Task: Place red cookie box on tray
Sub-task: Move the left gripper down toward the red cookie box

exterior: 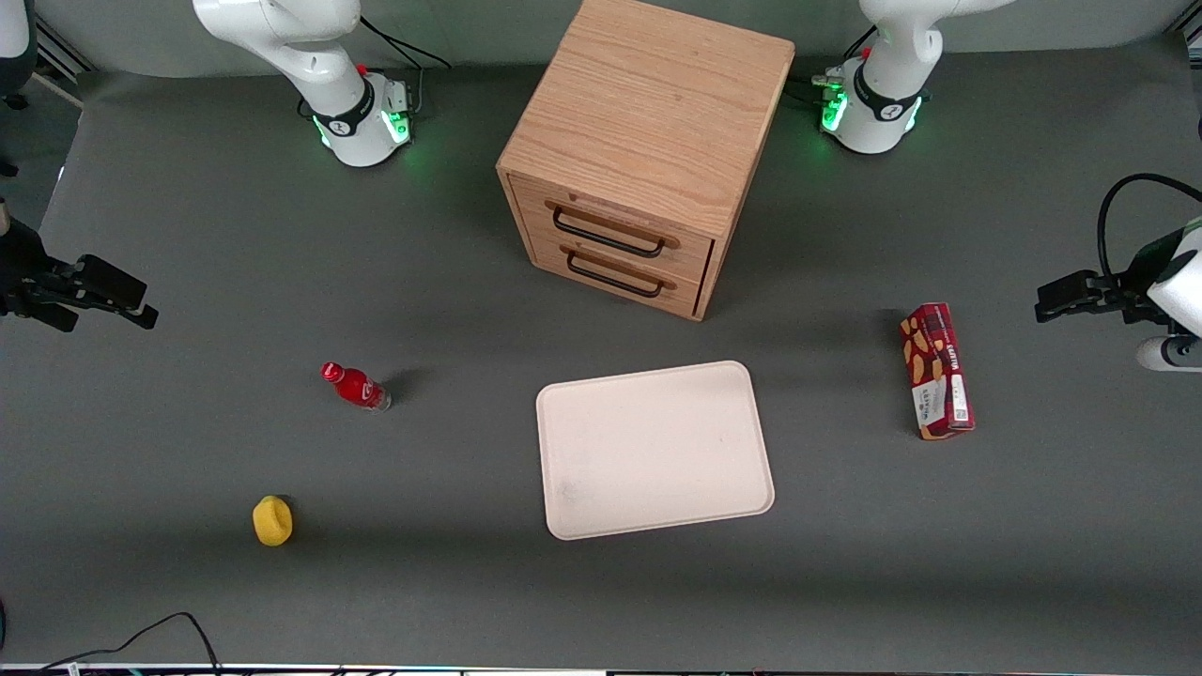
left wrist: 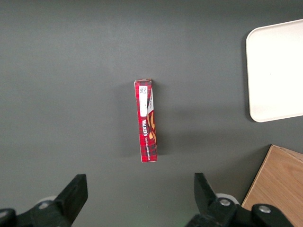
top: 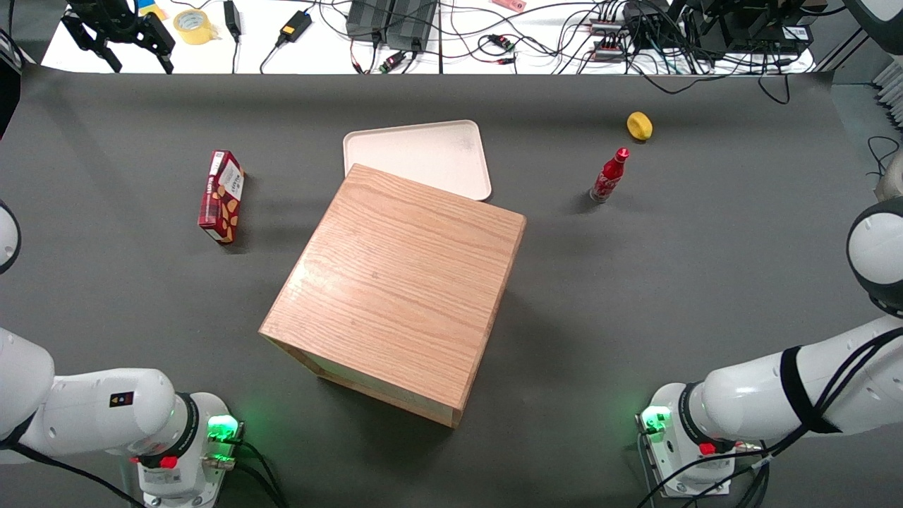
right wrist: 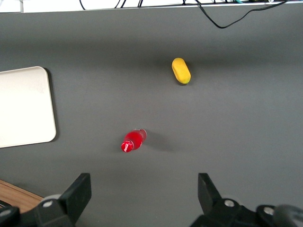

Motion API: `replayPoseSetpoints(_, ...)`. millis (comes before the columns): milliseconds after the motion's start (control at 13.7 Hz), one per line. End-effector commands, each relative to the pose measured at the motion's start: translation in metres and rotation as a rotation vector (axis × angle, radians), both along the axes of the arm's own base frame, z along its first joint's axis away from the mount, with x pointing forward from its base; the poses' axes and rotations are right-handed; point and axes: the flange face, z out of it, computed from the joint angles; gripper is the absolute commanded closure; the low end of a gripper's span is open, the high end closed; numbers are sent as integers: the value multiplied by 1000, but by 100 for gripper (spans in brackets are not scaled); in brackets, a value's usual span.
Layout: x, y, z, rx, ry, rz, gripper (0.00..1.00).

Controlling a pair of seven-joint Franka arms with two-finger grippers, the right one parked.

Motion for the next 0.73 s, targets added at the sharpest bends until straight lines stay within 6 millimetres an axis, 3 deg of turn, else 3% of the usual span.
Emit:
replayPoseSetpoints(0,-6,-3,1,-6,-14,-15,0)
replayPoseSetpoints(656,-2,-6,-4,-2,-10,-23,0)
